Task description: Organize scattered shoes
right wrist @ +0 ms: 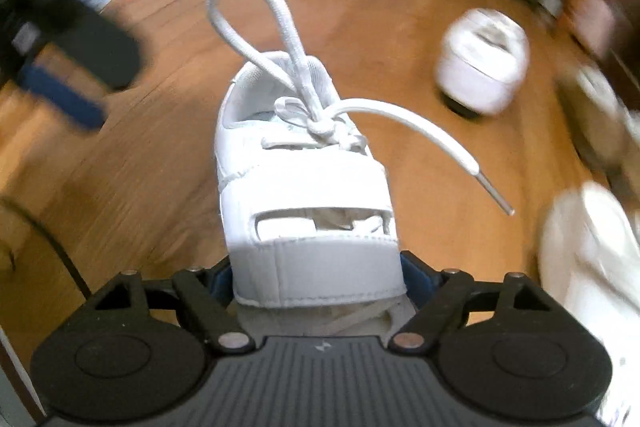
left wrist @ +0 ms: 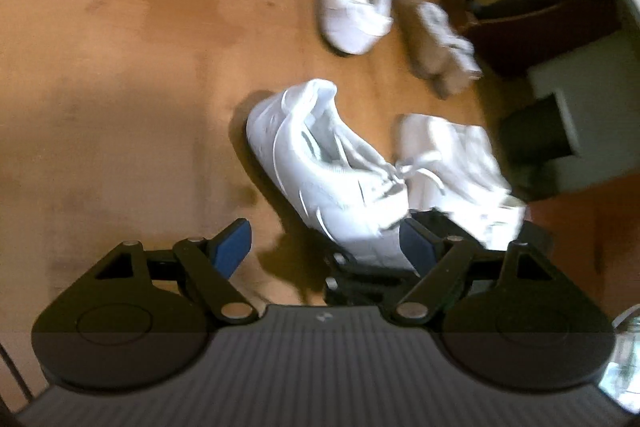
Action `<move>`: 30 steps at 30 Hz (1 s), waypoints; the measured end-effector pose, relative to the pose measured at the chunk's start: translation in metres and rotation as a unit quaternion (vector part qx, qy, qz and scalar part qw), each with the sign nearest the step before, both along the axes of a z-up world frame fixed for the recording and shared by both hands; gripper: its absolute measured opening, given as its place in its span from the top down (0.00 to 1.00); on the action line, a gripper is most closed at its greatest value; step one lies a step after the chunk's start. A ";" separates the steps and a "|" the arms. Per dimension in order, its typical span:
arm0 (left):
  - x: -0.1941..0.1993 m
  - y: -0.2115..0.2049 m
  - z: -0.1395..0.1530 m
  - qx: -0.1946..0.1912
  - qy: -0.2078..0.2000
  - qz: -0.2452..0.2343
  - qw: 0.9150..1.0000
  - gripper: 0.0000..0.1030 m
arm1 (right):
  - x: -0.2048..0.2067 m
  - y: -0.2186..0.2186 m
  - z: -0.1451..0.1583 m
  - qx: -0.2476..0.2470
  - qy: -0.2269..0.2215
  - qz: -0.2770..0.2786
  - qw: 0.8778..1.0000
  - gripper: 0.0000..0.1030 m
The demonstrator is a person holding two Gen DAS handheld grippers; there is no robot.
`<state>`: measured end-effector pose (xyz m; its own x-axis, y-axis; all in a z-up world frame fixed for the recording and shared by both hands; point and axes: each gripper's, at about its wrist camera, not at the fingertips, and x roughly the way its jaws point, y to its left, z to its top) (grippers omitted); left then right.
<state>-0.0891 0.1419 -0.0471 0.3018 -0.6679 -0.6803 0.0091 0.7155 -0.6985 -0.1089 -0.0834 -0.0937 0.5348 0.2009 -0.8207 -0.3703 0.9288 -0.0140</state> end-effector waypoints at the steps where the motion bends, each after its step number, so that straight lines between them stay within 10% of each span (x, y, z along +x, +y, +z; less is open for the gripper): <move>1: 0.001 -0.003 0.000 -0.013 0.002 -0.005 1.000 0.21 | 0.003 -0.013 0.003 0.012 0.004 -0.043 0.999 0.21; 6: 0.010 -0.029 -0.009 -0.081 0.029 -0.033 0.996 0.21 | 0.007 -0.046 -0.003 -0.016 0.009 -0.149 0.989 0.12; 11: 0.016 -0.043 -0.024 -0.127 0.071 -0.040 0.989 0.21 | 0.006 -0.046 -0.005 -0.035 0.015 -0.102 0.994 0.11; 30: 0.004 -0.041 -0.019 0.016 0.038 -0.029 0.999 0.21 | -0.001 -0.021 0.003 -0.051 -0.027 -0.061 0.996 0.12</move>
